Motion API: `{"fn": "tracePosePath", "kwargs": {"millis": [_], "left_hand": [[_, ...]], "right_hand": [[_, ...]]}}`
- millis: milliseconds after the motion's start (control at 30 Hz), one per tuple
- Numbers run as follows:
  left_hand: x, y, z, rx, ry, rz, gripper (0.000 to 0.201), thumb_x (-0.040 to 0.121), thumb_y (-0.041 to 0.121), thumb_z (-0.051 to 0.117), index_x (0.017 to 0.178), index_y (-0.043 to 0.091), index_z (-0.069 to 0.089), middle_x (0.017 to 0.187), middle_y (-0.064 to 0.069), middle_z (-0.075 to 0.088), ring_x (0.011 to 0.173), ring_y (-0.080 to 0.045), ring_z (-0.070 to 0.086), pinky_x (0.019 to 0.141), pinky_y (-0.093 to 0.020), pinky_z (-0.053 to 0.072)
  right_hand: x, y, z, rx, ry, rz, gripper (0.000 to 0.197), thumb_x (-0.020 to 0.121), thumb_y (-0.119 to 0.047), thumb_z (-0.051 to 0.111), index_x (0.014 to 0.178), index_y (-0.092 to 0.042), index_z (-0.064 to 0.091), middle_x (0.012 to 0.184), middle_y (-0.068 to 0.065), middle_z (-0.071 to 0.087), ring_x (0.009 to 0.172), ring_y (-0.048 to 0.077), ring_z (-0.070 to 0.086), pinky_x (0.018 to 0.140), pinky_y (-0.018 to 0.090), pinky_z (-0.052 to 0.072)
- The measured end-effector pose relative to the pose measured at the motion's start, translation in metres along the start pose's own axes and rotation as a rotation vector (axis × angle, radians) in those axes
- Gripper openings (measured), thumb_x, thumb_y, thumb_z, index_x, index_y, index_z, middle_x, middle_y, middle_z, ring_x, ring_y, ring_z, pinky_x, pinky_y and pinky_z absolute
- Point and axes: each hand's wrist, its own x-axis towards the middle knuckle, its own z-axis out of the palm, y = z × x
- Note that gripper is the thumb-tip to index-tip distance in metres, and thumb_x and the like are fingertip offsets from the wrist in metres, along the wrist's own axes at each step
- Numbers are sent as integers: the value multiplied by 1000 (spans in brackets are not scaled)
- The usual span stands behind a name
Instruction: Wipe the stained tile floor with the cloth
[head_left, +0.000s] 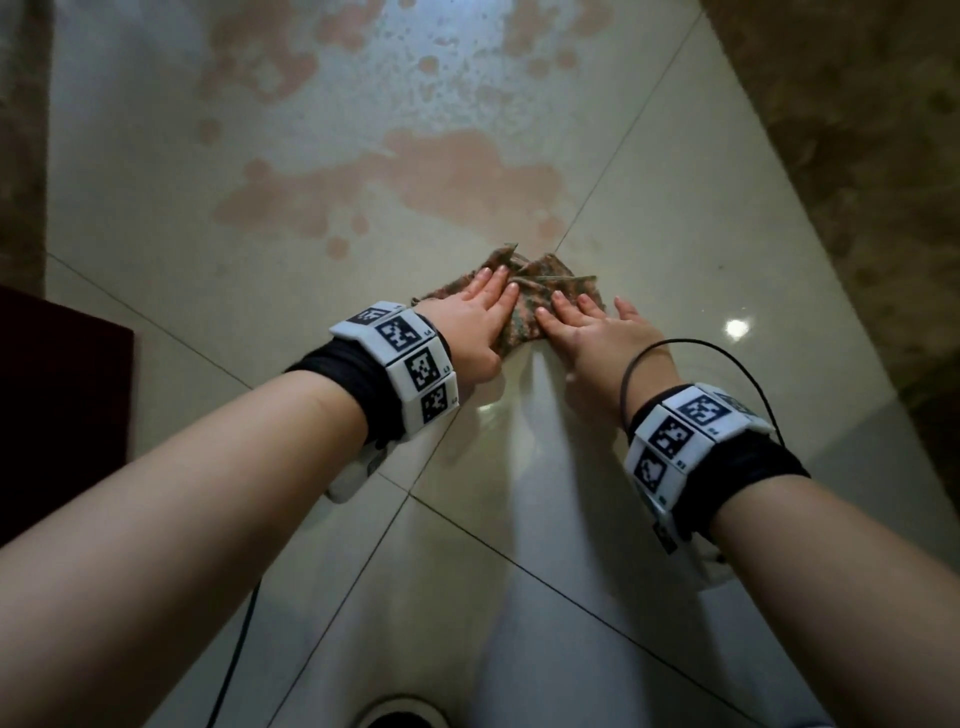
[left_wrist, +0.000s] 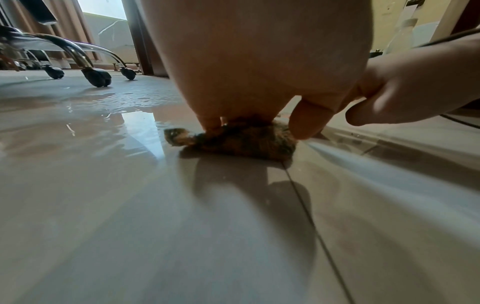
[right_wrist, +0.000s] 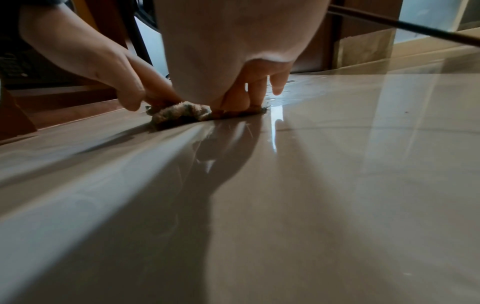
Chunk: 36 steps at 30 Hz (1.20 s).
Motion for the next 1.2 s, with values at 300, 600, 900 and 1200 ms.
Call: {"fn": "tracePosePath", "kwargs": {"millis": [300, 600, 900, 1200], "left_hand": [[27, 12, -14, 8, 33, 37, 87, 90, 23, 48, 151, 10, -12, 159, -10, -21, 149, -19, -15, 122, -32, 3], [46, 12, -23, -108, 111, -22, 82, 92, 26, 45, 152, 10, -8, 160, -10, -17, 149, -19, -12, 123, -32, 1], [62, 0, -34, -177, 172, -92, 80, 91, 25, 41, 152, 10, -8, 160, -9, -16, 149, -19, -12, 123, -33, 0], [76, -19, -49, -194, 194, -152, 82, 90, 27, 43, 152, 12, -8, 160, -8, -16, 149, -18, -11, 123, -36, 2]], "right_hand": [[11, 14, -10, -15, 24, 76, 68, 95, -28, 41, 153, -22, 7, 162, 2, 3, 150, 21, 11, 120, 44, 4], [33, 26, -26, 13, 37, 75, 69, 94, -23, 42, 153, -20, 8, 162, 4, 2, 150, 21, 8, 121, 39, 8], [60, 36, -57, -46, -4, 12, 78, 90, -17, 54, 153, -24, 9, 162, 1, 0, 150, 19, 6, 119, 32, 16], [94, 37, -68, -123, 41, -17, 73, 91, -20, 52, 152, -32, 14, 162, -4, 6, 150, 20, 13, 115, 36, 26]]}}
